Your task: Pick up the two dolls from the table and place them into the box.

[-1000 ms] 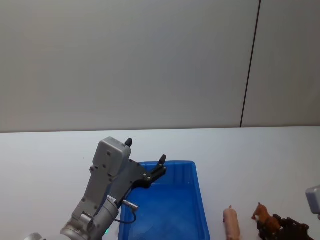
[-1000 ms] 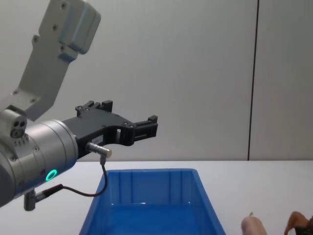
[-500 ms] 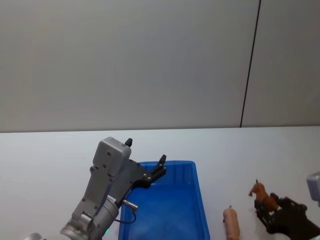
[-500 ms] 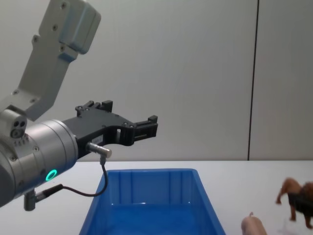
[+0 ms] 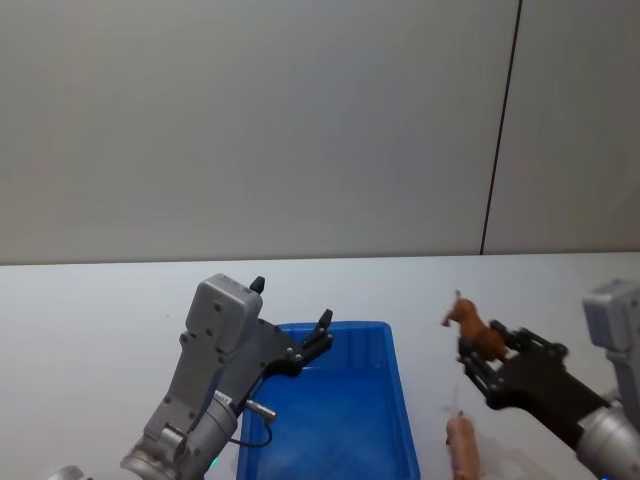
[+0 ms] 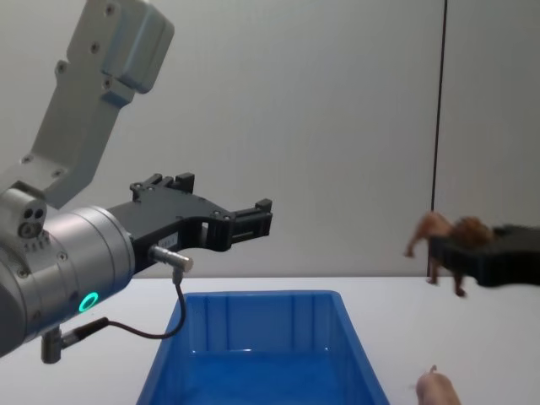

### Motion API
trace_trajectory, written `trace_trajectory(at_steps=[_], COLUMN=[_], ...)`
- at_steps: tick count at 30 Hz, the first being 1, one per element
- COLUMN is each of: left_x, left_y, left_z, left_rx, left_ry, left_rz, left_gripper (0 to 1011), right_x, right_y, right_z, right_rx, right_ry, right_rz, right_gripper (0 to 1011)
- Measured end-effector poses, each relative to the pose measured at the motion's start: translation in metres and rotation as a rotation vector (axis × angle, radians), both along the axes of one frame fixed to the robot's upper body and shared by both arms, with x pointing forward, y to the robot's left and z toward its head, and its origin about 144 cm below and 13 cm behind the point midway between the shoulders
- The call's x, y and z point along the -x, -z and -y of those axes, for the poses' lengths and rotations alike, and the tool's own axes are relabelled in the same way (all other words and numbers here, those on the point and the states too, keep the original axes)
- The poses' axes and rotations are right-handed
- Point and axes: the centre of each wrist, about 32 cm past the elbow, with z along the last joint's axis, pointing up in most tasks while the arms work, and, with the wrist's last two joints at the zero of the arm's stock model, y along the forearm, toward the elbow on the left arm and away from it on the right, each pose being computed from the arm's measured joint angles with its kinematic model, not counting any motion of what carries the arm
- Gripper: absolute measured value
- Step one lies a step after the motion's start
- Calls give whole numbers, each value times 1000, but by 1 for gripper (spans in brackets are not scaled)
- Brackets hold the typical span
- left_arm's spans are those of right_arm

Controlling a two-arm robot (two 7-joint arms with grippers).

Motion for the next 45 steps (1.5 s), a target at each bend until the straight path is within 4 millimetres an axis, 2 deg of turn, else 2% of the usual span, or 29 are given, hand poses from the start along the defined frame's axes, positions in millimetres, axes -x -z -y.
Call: trace_trajectory(at_steps=[7,16,19,20,25,36,45], left_x=[0,0,0,0,0,0,0], left_y=[0,0,0,0,0,0,0], left_z=[0,0,0,0,0,0,0], left_rx=[0,0,0,0,0,0,0], left_ry=[0,0,0,0,0,-1,0], left_rz=[0,0,0,0,0,0,0], left_gripper=[1003,1003,1003,1003,1003,1003,1003], right_x=[-16,-33,-39,-41,-48,-51,-43], right_y=[-17,-25,-25,-25,-24,-22,-21], right_z=[-21,-48,-56,-59,-68,-64,-48], right_rx=[-31,-61,-69,-71,-78,-77,-75], right_ry=[-101,-205,-233,-246,-274,-273,-254], right_rz=[15,-38,-60,-72,-98,-99,-76], right_gripper=[428,430,486,547,708,994,1001])
